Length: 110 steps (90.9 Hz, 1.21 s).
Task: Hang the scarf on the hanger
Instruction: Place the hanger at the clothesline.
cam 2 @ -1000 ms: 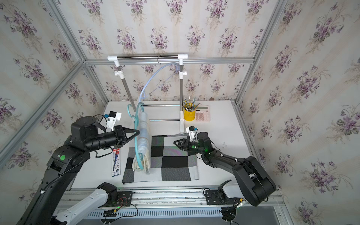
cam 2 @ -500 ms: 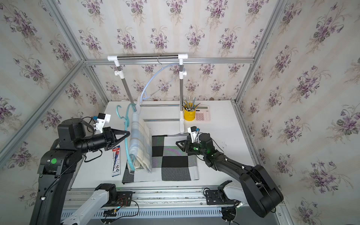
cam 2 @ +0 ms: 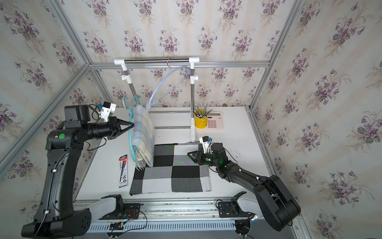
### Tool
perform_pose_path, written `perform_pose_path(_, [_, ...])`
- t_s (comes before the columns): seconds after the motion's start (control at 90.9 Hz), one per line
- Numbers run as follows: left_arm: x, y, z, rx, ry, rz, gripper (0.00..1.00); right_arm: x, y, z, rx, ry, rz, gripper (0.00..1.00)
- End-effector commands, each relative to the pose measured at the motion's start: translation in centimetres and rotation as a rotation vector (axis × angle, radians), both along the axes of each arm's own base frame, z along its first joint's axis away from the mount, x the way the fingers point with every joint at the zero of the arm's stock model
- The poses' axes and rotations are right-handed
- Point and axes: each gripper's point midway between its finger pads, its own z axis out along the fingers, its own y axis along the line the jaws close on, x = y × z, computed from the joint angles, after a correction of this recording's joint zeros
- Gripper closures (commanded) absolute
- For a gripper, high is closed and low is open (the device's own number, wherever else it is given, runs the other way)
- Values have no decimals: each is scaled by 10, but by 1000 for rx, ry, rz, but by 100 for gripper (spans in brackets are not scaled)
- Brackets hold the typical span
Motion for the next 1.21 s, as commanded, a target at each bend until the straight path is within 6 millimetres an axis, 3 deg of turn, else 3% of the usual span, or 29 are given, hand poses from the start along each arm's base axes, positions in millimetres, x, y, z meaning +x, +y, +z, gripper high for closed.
perform_pose_path(0.0, [23,3,25,-54,-120,-87,100,1,-1,1,-6,-26,-3,47])
perform_pose_path(0.132, [56,6,34,-100,-119,-133,100,1,-1,-2,-8,-21,-2,48])
perform_pose_path(0.286, [83,9,61,-177,-217,-200,100,3,-1,-3,-7,-20,-8,48])
perform_pose_path(0.682, [158,22,67,-185,-177,-136,100,5,2,-18,-22,18,-2,49])
perform_pose_path(1.199, [217,14,89,-349,-166,-176,100,9,1,-27,-62,21,-9,49])
